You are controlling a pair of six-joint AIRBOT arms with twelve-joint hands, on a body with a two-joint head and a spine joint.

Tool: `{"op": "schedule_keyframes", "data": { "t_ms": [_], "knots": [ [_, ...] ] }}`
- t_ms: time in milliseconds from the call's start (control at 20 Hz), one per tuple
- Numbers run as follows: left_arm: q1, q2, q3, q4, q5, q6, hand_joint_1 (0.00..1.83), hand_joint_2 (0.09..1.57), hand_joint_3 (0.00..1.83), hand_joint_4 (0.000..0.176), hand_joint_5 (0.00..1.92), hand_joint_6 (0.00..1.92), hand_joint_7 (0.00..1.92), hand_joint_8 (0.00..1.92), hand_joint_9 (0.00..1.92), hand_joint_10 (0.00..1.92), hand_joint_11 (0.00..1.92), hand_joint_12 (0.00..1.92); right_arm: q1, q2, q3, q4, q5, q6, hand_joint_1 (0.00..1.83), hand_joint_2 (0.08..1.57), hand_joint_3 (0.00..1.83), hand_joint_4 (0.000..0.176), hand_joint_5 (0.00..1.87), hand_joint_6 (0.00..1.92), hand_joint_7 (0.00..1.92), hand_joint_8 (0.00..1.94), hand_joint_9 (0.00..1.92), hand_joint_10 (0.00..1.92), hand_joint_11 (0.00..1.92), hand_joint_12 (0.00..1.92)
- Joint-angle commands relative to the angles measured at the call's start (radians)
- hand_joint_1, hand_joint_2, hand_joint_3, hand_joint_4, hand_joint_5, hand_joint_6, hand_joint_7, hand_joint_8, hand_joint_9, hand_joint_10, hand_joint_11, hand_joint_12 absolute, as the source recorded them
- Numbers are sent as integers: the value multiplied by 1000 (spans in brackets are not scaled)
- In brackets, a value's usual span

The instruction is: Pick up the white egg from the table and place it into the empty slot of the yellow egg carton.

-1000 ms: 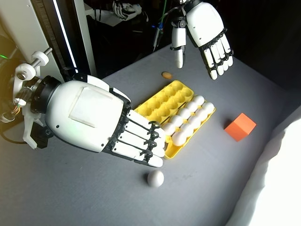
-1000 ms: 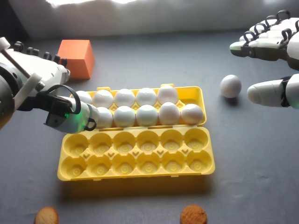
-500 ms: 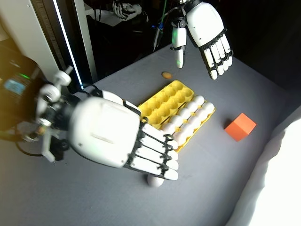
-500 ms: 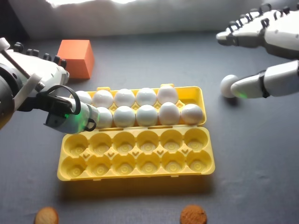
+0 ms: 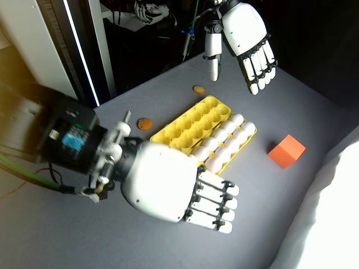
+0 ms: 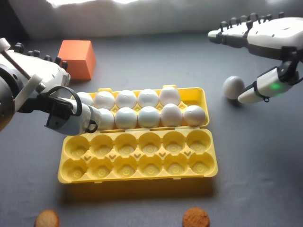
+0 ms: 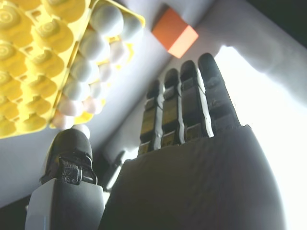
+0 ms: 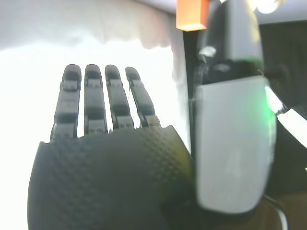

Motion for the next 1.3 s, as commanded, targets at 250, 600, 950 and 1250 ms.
{"op": "schedule_keyframes", "data": {
  "t_ms": [250,600,950,1250],
  "knots": [
    [-10,11,-3,84,-11,6,0,1245,0,0,185,1,185,1,154,2,0,269,-25,-72,96,14,109,57,1138,1002,8,0,171,29,116,18,32,10,0,0],
    [-10,11,-3,84,-11,6,0,1253,1,0,214,3,222,9,183,11,0,343,-66,-140,185,14,134,115,1131,1059,0,0,277,14,249,20,159,13,4,161],
    [-10,11,-3,84,-11,6,0,1254,0,0,208,4,212,4,181,3,0,317,-89,-178,230,14,145,135,1100,1086,3,0,310,6,258,7,165,5,0,244],
    [-10,11,-3,84,-11,6,0,1255,0,0,251,5,261,5,224,5,0,434,-113,-198,283,13,143,175,1146,1095,0,0,480,47,443,41,345,63,0,656]
  ]
}}
